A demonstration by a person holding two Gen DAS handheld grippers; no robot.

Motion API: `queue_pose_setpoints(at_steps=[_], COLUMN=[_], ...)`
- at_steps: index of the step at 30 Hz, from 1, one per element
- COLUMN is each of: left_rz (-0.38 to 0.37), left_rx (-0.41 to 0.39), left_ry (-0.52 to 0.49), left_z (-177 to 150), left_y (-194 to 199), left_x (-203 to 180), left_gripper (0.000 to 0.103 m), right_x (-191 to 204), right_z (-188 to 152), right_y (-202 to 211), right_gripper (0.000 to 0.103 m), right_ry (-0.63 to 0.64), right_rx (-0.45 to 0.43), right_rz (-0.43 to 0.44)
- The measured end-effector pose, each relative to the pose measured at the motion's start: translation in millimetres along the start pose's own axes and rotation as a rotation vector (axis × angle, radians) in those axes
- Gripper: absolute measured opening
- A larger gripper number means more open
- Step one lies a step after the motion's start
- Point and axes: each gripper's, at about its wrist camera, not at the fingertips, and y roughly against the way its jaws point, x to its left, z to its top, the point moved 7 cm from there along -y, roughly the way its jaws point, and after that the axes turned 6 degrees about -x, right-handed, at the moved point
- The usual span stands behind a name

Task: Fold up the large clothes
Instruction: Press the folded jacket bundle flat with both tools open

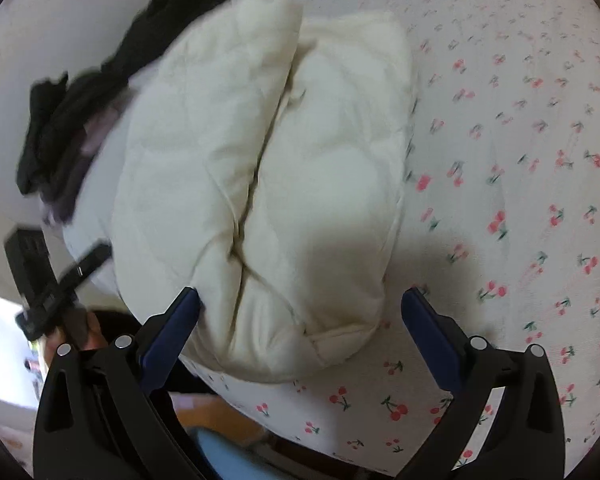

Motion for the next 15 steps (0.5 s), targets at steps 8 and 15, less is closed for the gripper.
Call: queue_pose_setpoints(at_steps=[8, 15], left_rz=[-0.012, -0.066], left_rx=[-0.013, -0.055], left_ry=[0.0, -0.04], left_z=[6.2, 28.0], left_y=[5.4, 4.1], left_x=[-11.3, -23.3], left_gripper=[0.097, 0.097], right_x=[-8.6, -6.9], right_z=[-16.4, 27.6], right_y=[-31.2, 16.5], right_gripper=[0.097, 0.097], right_ry=[0.0, -0.025], right_rx=[0.134, -0.139], right_rz=[-0.059, -0.028])
